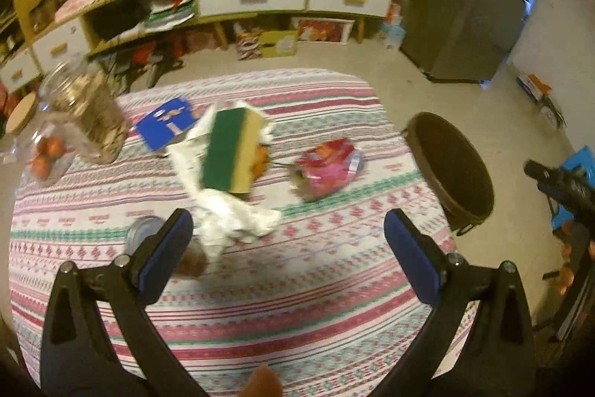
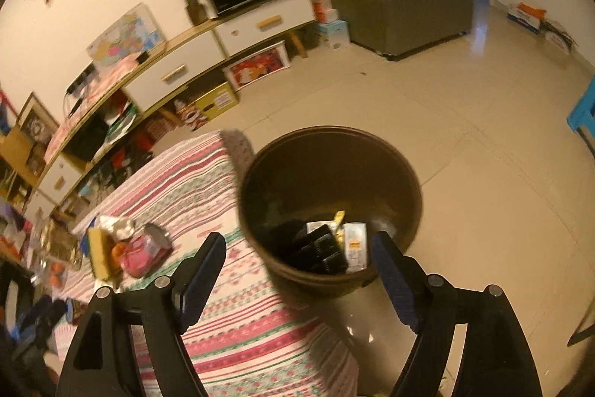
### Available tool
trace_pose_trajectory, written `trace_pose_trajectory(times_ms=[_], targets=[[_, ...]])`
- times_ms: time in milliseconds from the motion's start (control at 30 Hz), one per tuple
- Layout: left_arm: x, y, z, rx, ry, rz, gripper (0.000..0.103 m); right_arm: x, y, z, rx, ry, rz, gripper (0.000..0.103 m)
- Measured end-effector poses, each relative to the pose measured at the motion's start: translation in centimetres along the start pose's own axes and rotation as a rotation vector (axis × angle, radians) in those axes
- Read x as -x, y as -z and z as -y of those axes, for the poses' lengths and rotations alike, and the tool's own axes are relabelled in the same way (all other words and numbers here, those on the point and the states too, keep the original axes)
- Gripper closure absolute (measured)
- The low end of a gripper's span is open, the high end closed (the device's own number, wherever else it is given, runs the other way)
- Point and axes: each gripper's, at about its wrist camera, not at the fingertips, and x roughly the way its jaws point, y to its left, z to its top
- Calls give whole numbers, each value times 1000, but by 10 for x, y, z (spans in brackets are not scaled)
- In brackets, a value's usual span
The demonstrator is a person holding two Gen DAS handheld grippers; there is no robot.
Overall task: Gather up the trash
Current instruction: 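Grasp the green-yellow sponge with left tool while right tool moves over the table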
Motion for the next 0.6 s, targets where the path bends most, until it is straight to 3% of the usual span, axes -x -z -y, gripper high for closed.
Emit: trace_pose_trajectory(times_ms=[300, 433, 600], targets=[[-26, -38, -44, -5, -18, -124, 1, -6, 6, -30, 66, -24, -22, 20], [-59, -53, -54, -31, 36, -249, 1, -8, 9, -33, 79, -25, -30, 20], [-93, -72, -61, -32, 63, -341, 2, -11, 11, -38, 92, -26, -34, 20]])
